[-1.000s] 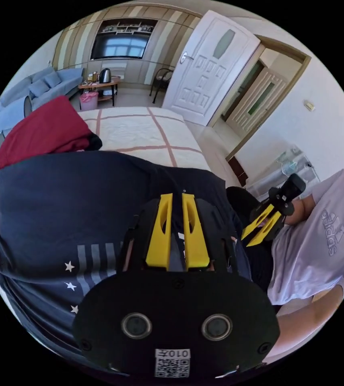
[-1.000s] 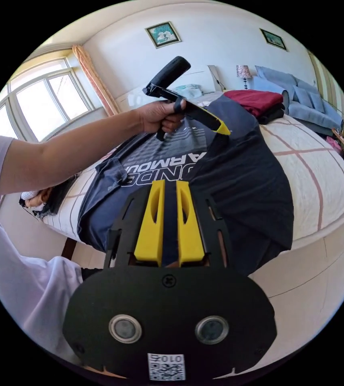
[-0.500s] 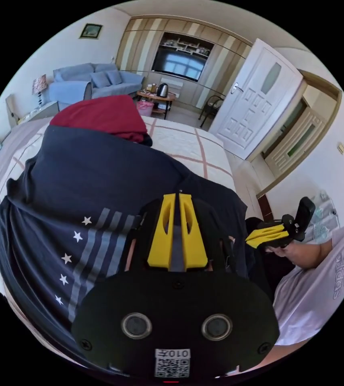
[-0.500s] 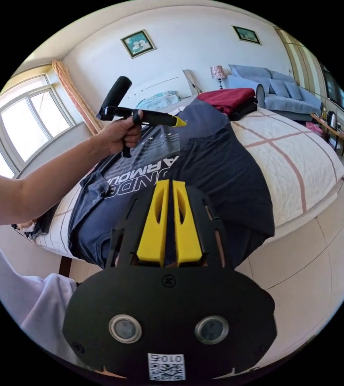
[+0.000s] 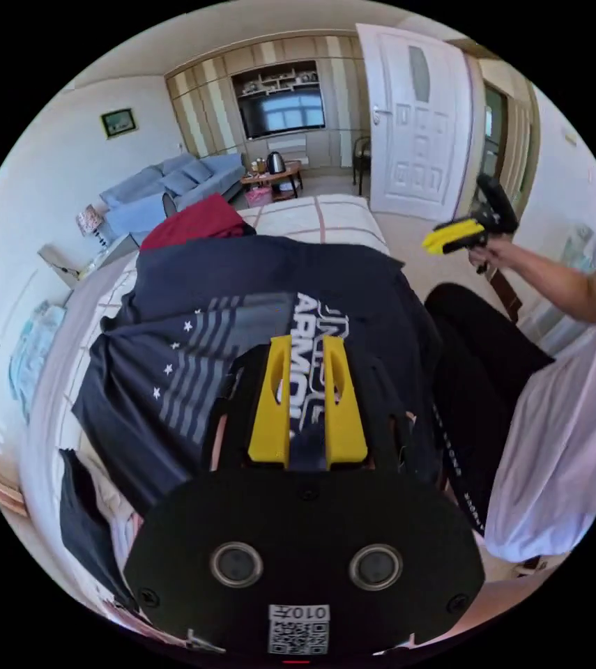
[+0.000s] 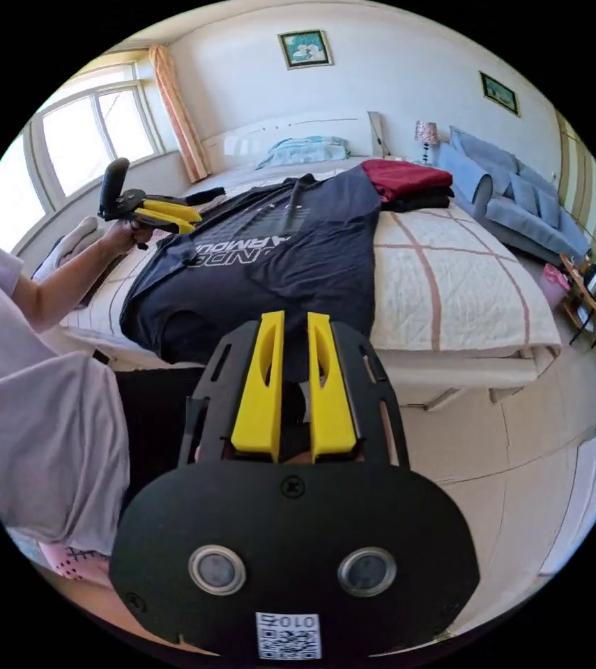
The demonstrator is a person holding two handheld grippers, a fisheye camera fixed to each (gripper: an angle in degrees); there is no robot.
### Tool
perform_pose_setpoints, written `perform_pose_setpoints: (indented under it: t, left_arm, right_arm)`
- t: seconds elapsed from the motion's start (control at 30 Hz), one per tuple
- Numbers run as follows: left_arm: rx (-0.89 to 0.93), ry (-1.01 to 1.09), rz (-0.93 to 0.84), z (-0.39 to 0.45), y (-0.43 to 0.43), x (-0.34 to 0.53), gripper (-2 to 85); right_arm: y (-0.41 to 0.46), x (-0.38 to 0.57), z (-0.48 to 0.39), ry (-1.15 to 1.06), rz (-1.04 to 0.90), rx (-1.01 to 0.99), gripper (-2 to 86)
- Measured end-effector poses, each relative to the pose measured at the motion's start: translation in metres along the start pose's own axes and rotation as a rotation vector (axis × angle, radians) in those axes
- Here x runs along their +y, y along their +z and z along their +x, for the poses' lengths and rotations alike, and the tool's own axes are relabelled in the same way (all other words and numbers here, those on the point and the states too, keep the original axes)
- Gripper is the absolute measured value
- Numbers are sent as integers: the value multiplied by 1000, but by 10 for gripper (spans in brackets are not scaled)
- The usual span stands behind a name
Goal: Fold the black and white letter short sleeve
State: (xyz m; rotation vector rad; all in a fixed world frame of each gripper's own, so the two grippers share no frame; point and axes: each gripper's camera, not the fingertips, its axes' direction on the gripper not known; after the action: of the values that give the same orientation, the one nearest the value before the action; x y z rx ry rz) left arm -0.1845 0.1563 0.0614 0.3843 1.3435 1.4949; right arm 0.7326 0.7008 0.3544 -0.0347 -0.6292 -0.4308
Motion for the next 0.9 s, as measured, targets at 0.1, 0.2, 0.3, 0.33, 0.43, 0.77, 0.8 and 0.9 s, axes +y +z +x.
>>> perform_pose_setpoints:
  t: [0.1, 0.2, 0.3, 0.33, 0.43, 0.77, 0.8, 0.9]
  left_arm:
    - [-26, 115, -166, 87, -8, 62, 61]
    - [-6, 130, -254, 151, -6, 99, 70]
    - [29, 76, -236, 181, 0, 112, 86]
    - [36, 63, -229, 184, 1, 114, 89]
    - [47, 40, -216, 195, 15, 120, 105]
    - [-132, 142, -205, 252, 29, 156, 133]
    - [-171, 145, -216, 259, 32, 160, 132]
    - [-279, 143, -240, 272, 45, 171, 123]
  right_arm:
    - [33, 9, -40, -265, -148, -8, 86]
    - [62, 2, -57, -399, -239, -28, 91]
    - [79, -19, -63, -483, -286, -15, 90]
    - [85, -28, -64, -512, -300, -18, 87]
    - [103, -42, -68, -577, -416, -90, 68]
    - [62, -81, -62, -393, -315, -159, 44]
    - [46, -89, -64, -385, -257, -167, 43]
    - [15, -108, -68, -392, -191, -141, 43]
